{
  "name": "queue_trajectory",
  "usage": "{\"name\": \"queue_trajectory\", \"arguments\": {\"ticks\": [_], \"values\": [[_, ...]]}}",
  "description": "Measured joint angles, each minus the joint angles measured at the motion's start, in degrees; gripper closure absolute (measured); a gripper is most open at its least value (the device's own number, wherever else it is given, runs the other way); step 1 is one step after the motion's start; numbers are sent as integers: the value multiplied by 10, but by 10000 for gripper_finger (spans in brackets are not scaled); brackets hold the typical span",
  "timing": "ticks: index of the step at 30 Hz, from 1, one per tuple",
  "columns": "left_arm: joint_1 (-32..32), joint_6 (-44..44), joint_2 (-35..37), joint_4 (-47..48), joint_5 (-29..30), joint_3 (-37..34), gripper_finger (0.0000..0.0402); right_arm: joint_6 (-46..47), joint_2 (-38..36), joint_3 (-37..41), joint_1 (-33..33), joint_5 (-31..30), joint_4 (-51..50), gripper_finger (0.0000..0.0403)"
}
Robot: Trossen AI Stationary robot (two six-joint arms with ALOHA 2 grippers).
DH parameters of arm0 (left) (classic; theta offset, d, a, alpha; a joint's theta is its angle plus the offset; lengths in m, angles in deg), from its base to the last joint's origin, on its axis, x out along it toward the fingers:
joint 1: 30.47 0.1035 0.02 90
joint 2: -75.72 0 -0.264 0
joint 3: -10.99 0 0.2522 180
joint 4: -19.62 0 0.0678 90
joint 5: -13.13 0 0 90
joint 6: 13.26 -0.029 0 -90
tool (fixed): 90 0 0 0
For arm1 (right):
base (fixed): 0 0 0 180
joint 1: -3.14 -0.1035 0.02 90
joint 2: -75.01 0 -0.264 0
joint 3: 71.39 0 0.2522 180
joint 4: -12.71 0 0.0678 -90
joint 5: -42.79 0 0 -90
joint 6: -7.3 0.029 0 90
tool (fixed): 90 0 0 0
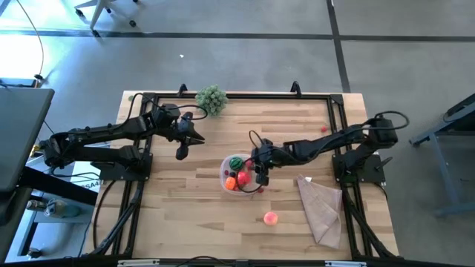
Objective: Pick and placing Produce into tupperware
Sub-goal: Put the strawberry into the transparent container, then put the top blueberry into the transparent container
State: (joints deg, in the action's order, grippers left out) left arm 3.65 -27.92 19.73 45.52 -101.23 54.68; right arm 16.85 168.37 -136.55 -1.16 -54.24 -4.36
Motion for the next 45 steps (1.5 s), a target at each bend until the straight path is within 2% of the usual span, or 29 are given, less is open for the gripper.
{"name": "queue_trajectory", "arguments": {"ticks": [16, 23, 32, 39, 45], "values": [[0, 0, 0, 0, 0, 0, 350, 9, 26, 0, -2, 31, -12, 268], [0, 0, 0, 0, 0, 0, 350, 9, 37, 0, -1, 25, -14, 261], [0, 0, 0, 0, 0, 0, 350, 6, 37, 0, -1, 13, -14, 235], [0, 0, 0, 0, 0, 0, 350, 5, 35, 0, -1, 13, -12, 234], [0, 0, 0, 0, 0, 0, 350, -6, 0, 0, -2, 8, -8, 233]]}}
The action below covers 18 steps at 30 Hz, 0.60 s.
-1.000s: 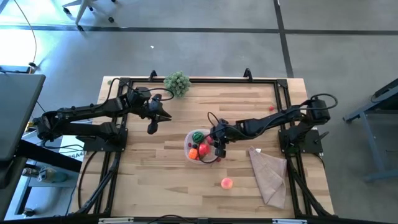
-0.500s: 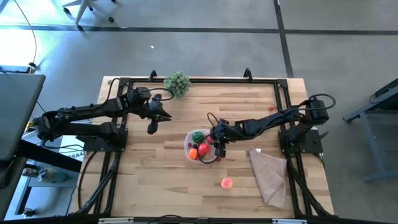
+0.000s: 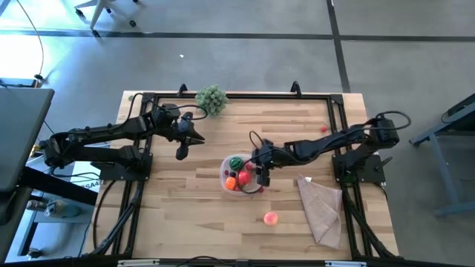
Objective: Pick and placing Produce into tupperware
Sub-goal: Put the top blueberry into the transparent container
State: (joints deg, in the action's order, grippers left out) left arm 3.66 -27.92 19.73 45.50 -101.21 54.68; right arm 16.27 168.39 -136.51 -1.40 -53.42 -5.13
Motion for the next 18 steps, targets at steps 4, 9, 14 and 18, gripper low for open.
{"name": "queue_trajectory", "arguments": {"ticks": [4, 9, 14, 18], "values": [[0, 0, 0, 0, 0, 0, 350, -3, -41, 0, 0, -36, -24, 233], [0, 0, 0, 0, 0, 0, 350, 1, -91, 8, 0, -126, -92, 233], [0, 0, 0, 0, 0, 0, 350, 28, -127, 92, 0, -143, -11, 233], [0, 0, 0, 0, 0, 0, 350, 42, -137, 191, 0, -133, 124, 233]]}}
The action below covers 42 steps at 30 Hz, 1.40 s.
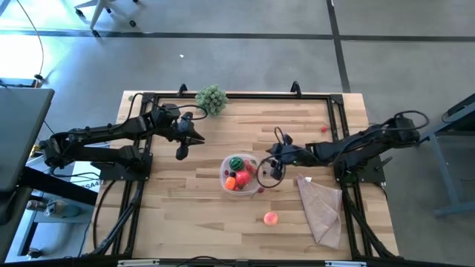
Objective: Pick and placing Produce into tupperware
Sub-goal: Put the top blueberry into the transparent container
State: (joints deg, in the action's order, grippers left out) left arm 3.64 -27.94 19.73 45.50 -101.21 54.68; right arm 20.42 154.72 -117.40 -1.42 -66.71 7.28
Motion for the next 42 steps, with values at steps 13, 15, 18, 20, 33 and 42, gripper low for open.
{"name": "queue_trajectory", "arguments": {"ticks": [13, 15, 18, 20, 33, 42], "values": [[0, 0, 0, 0, 0, 0, 350, 7, 20, 106, -25, -21, 134, 234], [0, 0, 0, 0, 0, 0, 350, 6, 31, 106, -26, -23, 133, 234], [0, 0, 0, 0, 0, 0, 350, 10, 54, 106, -26, -24, 140, 234], [0, 0, 0, 0, 0, 0, 350, 12, 72, 106, -26, -24, 153, 234], [0, 0, 0, 0, 0, 0, 350, 13, 165, 98, -25, -20, 245, 234], [0, 0, 0, 0, 0, 0, 350, -3, 186, 73, -8, -6, 244, 234]]}}
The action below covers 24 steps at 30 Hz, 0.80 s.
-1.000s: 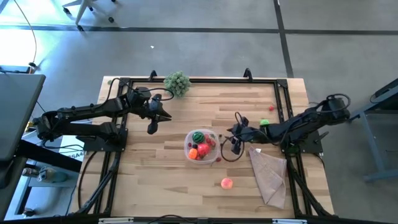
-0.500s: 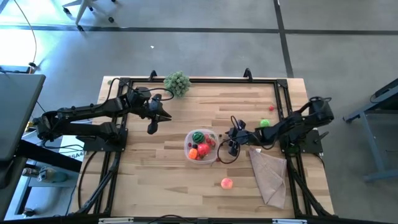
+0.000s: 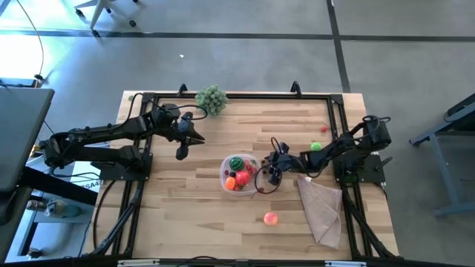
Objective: Pick and placing Produce into tupperware
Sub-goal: Put the top blueberry into the transparent container
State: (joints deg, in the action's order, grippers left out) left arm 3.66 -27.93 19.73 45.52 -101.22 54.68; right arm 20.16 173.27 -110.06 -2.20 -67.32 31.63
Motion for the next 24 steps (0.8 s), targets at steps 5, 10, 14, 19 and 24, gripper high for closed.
{"name": "queue_trajectory", "arguments": {"ticks": [5, 10, 14, 19, 24], "values": [[0, 0, 0, 0, 0, 0, 350, 2, 0, 0, 8, 22, 0, 258], [0, 0, 0, 0, 0, 0, 350, 1, 0, -1, 14, 41, 1, 297], [0, 0, 0, 0, 0, 0, 350, 7, 0, -1, 20, 47, 1, 313], [0, 0, 0, 0, 0, 0, 350, 10, 0, -1, 24, 55, 0, 316], [0, 0, 0, 0, 0, 0, 350, 11, 0, -1, 24, 54, -1, 316]]}}
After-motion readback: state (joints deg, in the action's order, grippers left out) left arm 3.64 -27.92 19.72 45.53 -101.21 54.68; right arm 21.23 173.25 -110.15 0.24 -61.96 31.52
